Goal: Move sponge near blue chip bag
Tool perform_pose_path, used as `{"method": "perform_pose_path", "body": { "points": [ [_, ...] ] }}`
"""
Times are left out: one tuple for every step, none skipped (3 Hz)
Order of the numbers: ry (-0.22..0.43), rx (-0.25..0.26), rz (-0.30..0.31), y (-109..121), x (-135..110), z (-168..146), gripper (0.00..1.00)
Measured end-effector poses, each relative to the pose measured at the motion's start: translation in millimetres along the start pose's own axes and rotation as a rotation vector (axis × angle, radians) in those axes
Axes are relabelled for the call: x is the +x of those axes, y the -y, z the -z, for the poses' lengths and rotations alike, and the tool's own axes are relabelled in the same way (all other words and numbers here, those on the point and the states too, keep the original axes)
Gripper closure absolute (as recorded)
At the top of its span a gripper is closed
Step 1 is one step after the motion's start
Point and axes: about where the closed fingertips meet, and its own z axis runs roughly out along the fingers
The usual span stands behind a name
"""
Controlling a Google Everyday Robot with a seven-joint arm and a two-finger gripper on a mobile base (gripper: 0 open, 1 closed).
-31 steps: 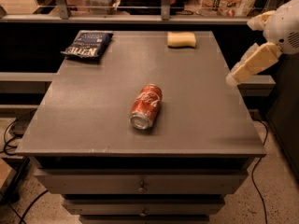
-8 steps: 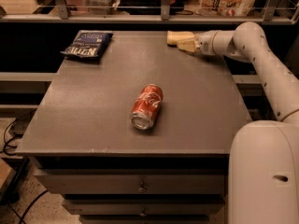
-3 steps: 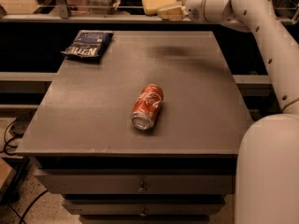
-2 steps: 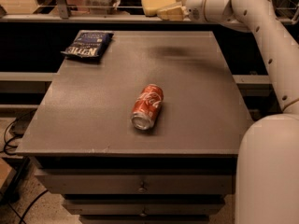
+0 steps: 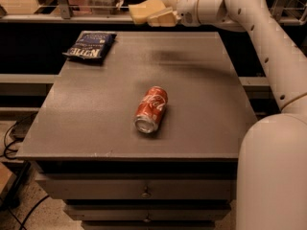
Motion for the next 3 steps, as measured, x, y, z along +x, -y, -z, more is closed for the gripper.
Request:
{"method": "perform_pose_path", "body": {
  "points": [
    [0.002,-0.064,-0.017,-25.6,-0.6,-23.7,1.00],
    [-0.002,-0.129,-0.051,-54.8,6.1,-51.0,1.00],
    [-0.017,-0.176,-0.089,-82.0,18.7,-80.6,0.93]
  ]
}}
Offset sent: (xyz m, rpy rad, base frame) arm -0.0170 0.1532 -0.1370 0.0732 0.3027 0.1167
